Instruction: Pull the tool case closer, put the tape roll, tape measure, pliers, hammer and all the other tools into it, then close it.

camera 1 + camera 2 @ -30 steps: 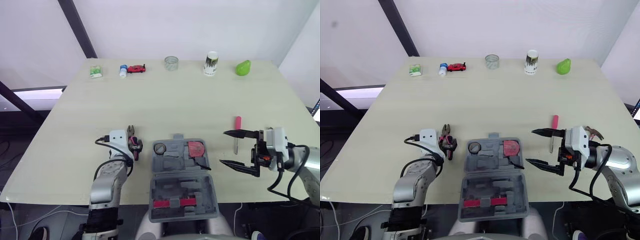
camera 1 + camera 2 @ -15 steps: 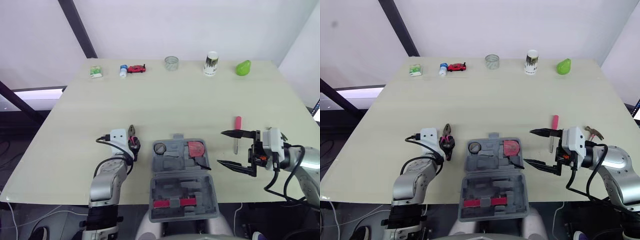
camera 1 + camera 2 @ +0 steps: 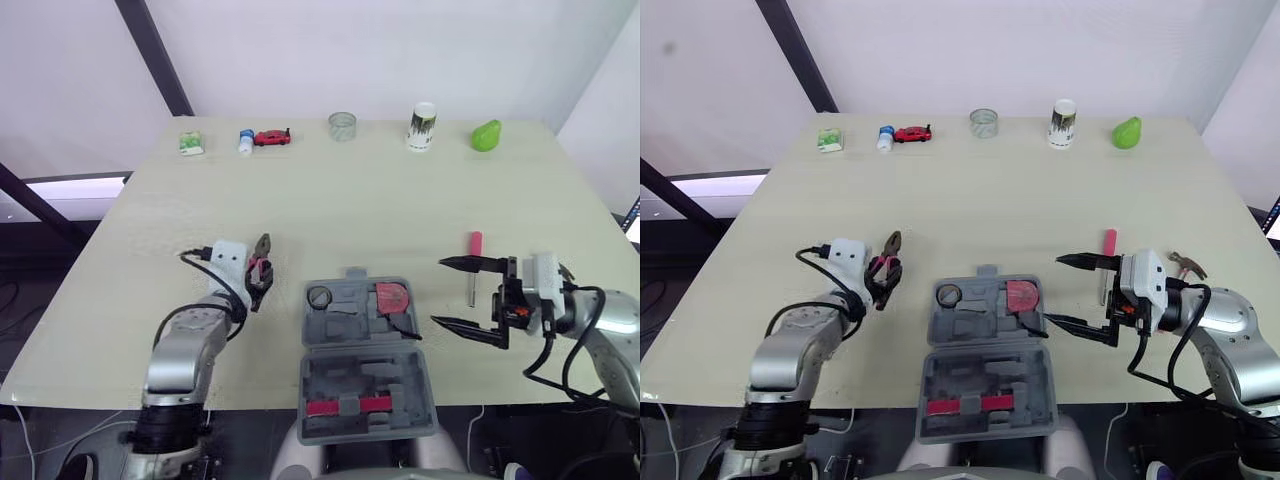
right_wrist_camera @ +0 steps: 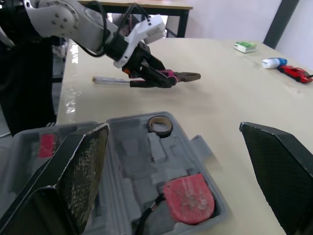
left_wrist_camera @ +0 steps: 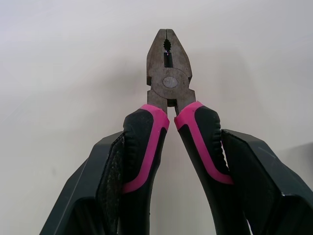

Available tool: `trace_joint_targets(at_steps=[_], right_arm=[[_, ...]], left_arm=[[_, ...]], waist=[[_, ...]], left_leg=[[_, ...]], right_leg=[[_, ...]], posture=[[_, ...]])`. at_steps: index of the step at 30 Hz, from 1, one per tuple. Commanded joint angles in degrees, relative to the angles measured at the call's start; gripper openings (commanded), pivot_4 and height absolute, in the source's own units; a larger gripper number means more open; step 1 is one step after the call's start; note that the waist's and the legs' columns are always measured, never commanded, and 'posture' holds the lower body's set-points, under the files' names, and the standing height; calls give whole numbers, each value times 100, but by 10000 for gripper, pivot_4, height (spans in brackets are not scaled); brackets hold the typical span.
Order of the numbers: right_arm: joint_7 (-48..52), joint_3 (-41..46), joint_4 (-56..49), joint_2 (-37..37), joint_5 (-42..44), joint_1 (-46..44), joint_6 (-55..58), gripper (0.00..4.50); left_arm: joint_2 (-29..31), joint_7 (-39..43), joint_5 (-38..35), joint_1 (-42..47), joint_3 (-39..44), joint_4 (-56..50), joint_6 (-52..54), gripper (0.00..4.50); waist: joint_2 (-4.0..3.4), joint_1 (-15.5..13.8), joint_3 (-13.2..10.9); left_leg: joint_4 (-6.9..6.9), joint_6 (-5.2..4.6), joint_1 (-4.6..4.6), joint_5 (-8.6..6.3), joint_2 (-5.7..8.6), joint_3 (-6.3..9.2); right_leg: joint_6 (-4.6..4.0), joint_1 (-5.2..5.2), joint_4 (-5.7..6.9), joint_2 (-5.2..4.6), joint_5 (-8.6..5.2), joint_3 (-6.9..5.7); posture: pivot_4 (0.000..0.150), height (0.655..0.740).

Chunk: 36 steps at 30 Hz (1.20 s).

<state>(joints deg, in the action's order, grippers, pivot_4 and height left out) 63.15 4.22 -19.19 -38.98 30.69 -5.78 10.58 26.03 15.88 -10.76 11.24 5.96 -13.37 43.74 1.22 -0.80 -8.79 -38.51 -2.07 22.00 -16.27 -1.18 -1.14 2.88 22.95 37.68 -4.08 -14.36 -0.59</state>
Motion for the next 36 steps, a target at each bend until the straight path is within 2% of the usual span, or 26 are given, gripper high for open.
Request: trace_joint_targets(at_steps=[1, 4, 6, 9, 14, 19, 26, 36], right_arm=[[-296, -68, -146, 38, -69, -152, 194, 45000], [-450, -236, -188, -5, -295, -302, 268, 45000], [-754, -386, -126, -29, -425, -546, 732, 45000], [-869, -599, -69, -115, -649, -844, 1031, 45000], [-906, -1089, 6, -338, -1134, -1453, 1509, 45000], [-931, -1636, 197, -418, -1622, -2231, 2128, 45000], [-887, -2102, 216, -378, -1924, -2832, 2784, 45000], [-439, -2189, -40, -410, -1730, -2950, 3057, 45000]], left_arm=[[432, 704, -117, 343, -166, -338, -310, 26028], [926, 1569, -268, 683, -455, -309, -428, 26028], [1258, 2183, -256, 962, -749, -203, -660, 26028], [1533, 2961, -240, 1444, -1126, 48, -1003, 26028], [1532, 4081, -206, 2328, -1681, 664, -1684, 26028], [1166, 5040, -112, 3006, -2274, 1273, -2446, 26028], [552, 5508, -19, 3432, -2563, 1863, -2903, 26028], [453, 5976, 126, 3412, -2612, 2157, -3222, 26028]], waist=[[1, -1, -1], [0, 1, -3], [-3, 5, -5], [-1, 7, -13], [0, 6, -16], [-2, 15, -20], [-1, 11, -22], [-3, 18, -23]], left_leg=[[0, 0, 1, 0, 0, 0], [0, 1, 7, 0, 1, -3], [-1, 1, 9, 1, 1, -3], [-1, 1, 10, 1, 2, -5], [-4, 0, 24, 1, 22, -2], [-31, 5, 86, 4, 23, 0], [-47, -2, 98, 0, 24, 10], [-58, -3, 99, 0, 23, 15]], right_leg=[[0, 0, -1, -1, 0, 0], [0, 7, -1, -1, 0, 1], [0, 8, -1, 0, 0, 0], [0, 11, 0, 1, 0, 1], [1, 19, -3, 5, 0, -3], [3, 67, 6, 7, 1, -4], [4, 68, 9, 7, 1, -12], [4, 68, 18, 8, 1, -13]], posture=[[1500, 7400], [1500, 7400], [1500, 7400], [1500, 7400], [1500, 7400], [1500, 7400], [1500, 7400], [1500, 7400]])
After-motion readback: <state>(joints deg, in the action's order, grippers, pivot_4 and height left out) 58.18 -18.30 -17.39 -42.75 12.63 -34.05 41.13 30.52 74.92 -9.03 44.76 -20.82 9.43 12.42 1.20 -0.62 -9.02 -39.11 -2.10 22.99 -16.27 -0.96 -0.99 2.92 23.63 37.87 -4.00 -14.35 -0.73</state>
